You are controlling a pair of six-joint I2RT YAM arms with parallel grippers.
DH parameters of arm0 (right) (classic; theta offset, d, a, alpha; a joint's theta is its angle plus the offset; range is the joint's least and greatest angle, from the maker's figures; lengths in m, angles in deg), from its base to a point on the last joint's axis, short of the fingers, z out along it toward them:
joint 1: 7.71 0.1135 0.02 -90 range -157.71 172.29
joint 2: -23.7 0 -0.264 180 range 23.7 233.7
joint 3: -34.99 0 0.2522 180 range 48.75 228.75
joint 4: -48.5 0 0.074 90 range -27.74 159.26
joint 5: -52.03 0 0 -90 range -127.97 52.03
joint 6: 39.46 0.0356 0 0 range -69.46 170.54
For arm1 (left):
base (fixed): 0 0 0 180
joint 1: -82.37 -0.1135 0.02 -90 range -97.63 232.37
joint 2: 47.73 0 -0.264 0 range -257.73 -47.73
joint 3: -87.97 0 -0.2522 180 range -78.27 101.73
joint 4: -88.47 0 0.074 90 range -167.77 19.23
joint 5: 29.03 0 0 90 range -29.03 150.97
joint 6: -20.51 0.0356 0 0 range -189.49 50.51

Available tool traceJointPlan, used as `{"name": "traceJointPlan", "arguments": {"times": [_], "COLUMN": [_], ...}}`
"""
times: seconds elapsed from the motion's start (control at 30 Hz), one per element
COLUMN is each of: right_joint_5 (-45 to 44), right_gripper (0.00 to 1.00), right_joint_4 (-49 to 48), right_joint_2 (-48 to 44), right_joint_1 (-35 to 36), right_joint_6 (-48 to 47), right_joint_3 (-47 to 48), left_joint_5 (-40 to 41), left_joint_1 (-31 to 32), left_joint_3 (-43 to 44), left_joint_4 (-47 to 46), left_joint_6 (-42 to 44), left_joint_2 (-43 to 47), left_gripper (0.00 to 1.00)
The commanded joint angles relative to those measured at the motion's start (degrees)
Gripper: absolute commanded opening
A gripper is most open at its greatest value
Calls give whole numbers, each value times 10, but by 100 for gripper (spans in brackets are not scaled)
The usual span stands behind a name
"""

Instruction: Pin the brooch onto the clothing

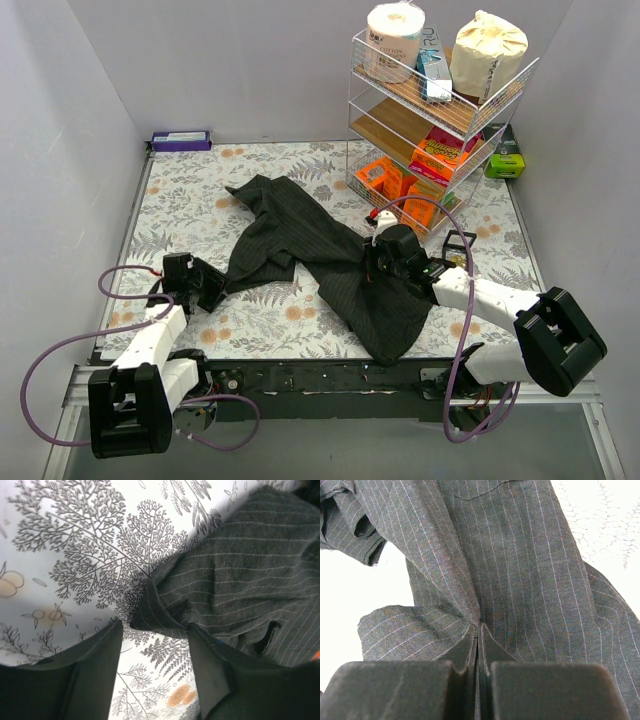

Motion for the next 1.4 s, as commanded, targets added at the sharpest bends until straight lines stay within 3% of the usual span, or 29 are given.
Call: {"name": "traceJointPlan", "arguments": {"times": [0.0, 0.03, 0.2, 0.33, 0.6, 0.87, 0.97, 1.0, 1.07, 1.2, 1.23, 1.37], "right_joint_5": [4, 5, 3, 2, 4, 14, 17, 16, 35, 57, 60, 60], "right_gripper": [1, 1, 1, 1, 1, 1, 1, 1, 1, 1, 1, 1], "right_joint_4": [-20, -20, -17, -12, -10, -16, -16, -16, -16, -21, -22, -23], "right_joint_2": [-2, 0, 0, -3, -1, 13, 16, 16, 14, 8, 7, 9], "right_joint_1": [-4, -4, -4, -4, -4, -5, -4, -4, -5, 3, 7, 35], "right_joint_6": [-1, -1, -2, -2, -7, -7, -9, -9, -12, -17, -19, -17], "right_joint_3": [1, 2, 3, 8, 17, 17, 18, 18, 17, 15, 16, 22], "left_joint_5": [-37, -56, -83, -32, 219, 274, 244, 237, 217, 158, 144, 22], "left_joint_1": [-4, -5, -4, -4, -3, -3, -3, -3, -3, -3, -3, -3], "left_joint_3": [-27, -32, -14, 55, 238, 242, 230, 226, 219, 237, 248, 275], "left_joint_4": [-61, -73, -124, -91, -31, -14, 11, 17, 27, 34, 46, 42], "left_joint_6": [-15, -16, 3, 31, 168, 340, 378, 384, 376, 351, 328, 280], "left_joint_2": [-18, -26, -46, -27, 86, 142, 154, 159, 172, 148, 136, 72], "left_gripper": [48, 45, 0, 0, 0, 0, 8, 22, 41, 65, 76, 86]}}
